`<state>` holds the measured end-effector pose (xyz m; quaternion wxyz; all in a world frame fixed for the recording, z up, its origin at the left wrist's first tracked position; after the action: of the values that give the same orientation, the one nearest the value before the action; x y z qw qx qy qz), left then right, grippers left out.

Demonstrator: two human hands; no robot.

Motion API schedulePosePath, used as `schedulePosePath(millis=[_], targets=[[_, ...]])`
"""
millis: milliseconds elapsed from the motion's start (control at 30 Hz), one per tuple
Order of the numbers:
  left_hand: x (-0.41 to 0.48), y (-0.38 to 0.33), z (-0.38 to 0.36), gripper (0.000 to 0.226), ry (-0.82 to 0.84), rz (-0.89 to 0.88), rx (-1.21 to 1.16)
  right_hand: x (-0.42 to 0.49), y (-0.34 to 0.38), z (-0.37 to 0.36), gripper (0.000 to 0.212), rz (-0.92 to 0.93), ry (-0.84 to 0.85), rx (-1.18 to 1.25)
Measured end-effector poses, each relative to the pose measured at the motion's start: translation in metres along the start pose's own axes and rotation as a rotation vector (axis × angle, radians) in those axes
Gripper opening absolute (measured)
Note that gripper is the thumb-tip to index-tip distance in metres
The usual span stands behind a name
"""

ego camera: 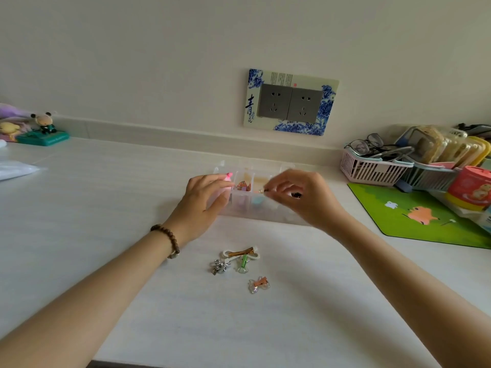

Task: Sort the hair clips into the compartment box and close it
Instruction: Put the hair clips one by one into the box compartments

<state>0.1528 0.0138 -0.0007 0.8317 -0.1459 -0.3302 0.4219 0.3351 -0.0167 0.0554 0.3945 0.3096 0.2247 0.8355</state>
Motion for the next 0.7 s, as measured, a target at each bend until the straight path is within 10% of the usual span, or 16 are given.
schedulePosePath(millis=[233,700], targets=[[0.000,0.002,-0.001,0.033,0.019,0.014,-0.010,0.026,-0.008,-0.011,0.015,-0.104,-0.011,-0.285],[0.001,-0.003,0.003,0.041,0.007,-0.003,0.015,-0.031,-0.015,-0.079,0.017,-0.177,0.406,0.001]])
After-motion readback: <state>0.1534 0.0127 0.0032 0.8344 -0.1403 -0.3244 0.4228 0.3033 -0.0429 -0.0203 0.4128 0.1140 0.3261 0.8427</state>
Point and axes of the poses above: each hand's wrist, its own x-axis towards the middle knuckle, its own z-axis out of the back of the hand, y = z × x, the point moved 8 cm from there along x, towards the middle knuckle, and after that the axes turned 14 degrees about y, right-handed, at the moved point
